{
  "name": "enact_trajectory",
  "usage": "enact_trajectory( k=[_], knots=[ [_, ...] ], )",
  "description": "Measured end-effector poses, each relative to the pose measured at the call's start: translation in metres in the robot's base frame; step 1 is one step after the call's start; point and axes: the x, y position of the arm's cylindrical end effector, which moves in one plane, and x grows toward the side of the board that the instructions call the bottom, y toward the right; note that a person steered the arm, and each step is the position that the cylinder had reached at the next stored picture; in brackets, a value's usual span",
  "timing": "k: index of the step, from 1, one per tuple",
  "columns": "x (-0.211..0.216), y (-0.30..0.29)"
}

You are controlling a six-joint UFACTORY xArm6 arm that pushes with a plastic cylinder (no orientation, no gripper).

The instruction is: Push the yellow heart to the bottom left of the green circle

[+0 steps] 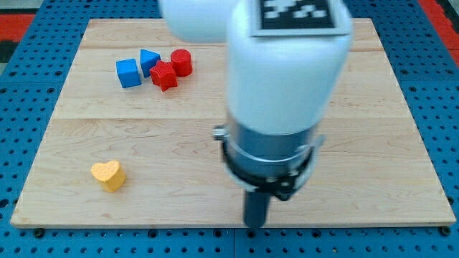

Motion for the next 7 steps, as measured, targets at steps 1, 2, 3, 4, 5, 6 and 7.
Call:
enact_trajectory(
  k=[1, 2, 3, 4, 5, 6, 7],
  knots=[
    [0.000, -0.036],
    [0.001, -0.068],
    [0.001, -0.106],
    [0.001, -0.187],
    [0.001, -0.254],
    [-0.006, -0.239],
    [-0.018, -0.229]
  ],
)
